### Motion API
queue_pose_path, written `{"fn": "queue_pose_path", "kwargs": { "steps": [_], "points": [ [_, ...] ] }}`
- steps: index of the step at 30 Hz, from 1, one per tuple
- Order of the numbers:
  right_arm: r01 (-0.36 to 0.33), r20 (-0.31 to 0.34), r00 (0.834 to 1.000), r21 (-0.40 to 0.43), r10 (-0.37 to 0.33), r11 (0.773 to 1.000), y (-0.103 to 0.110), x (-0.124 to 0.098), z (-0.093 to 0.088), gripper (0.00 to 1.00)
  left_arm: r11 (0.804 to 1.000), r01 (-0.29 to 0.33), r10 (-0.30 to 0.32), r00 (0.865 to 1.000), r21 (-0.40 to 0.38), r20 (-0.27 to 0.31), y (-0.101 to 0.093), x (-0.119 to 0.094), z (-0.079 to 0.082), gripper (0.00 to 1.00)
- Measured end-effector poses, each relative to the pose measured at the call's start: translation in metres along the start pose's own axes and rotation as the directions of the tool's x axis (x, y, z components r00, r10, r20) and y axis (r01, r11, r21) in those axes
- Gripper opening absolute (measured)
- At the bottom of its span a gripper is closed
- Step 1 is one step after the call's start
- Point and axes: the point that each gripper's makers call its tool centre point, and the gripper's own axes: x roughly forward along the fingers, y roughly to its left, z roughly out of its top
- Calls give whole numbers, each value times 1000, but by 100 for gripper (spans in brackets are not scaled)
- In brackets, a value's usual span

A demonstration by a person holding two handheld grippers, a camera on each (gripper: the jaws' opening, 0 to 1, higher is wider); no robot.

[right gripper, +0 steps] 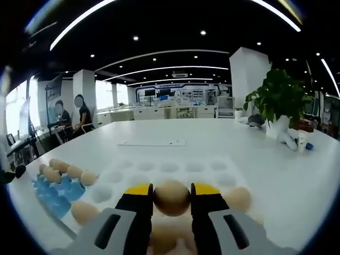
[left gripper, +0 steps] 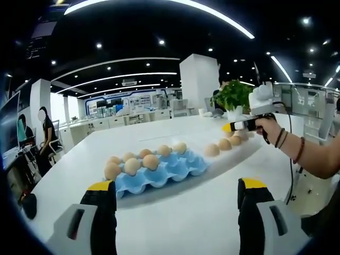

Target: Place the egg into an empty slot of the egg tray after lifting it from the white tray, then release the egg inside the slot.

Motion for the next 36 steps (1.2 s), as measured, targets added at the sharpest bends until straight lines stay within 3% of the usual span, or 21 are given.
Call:
{"fn": "queue_pose_path", "kwargs": {
  "steps": [12, 36],
  "points": [
    [-107, 0, 994, -20, 107, 994, 50, 2, 1, 28, 1000, -10, 10, 1000, 3, -4, 4, -3, -2, 96],
    [-232, -1, 973, -44, 232, 972, 120, 6, 1, 28, 1000, -14, 14, 1000, 4, -9, 6, -8, -8, 96]
  ]
}}
